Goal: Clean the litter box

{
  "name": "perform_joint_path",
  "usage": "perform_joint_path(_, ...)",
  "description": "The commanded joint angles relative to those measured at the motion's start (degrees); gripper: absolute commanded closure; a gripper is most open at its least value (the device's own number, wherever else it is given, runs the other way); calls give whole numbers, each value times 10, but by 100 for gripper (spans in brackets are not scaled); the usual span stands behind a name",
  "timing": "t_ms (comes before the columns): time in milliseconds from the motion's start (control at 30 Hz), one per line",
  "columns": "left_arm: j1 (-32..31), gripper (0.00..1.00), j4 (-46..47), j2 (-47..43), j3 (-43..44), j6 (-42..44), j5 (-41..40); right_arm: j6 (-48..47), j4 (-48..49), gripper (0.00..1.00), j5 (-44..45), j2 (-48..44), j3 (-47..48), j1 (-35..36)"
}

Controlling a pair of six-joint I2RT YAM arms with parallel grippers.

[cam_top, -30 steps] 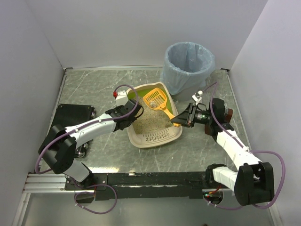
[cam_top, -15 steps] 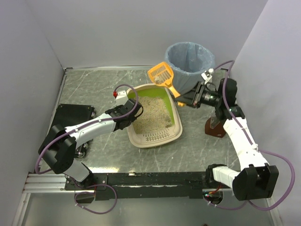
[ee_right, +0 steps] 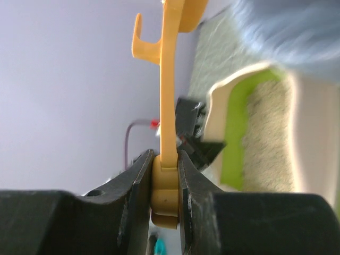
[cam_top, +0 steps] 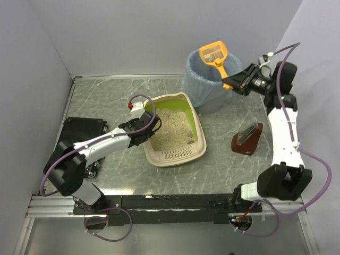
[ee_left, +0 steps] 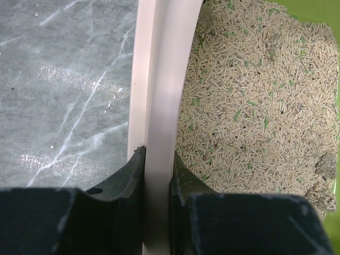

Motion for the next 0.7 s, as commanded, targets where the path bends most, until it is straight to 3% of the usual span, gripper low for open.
perform_joint_path(0,1,99,146,-39,38,-57,35,-98,-171,100,97,63,141,-19)
perform_joint_path(67,2,99,146,-42,35,-58,33,-182,-267,100,187,105,195,-11)
perform_joint_path(200,2,99,147,-46,31,-56,30,-279,-365,100,367,146,310,31)
perform_joint_path(400,2,99,152,-45,29,-52,33,-451,-408,100,550,180,384,121)
perform_joint_path(500,2,99,151,-45,26,-53,33,-481,-414,100,653,193,409,177)
perform_joint_path(667,3,99,158,-49,21,-49,38,-488,-398,100,717,178,397,192)
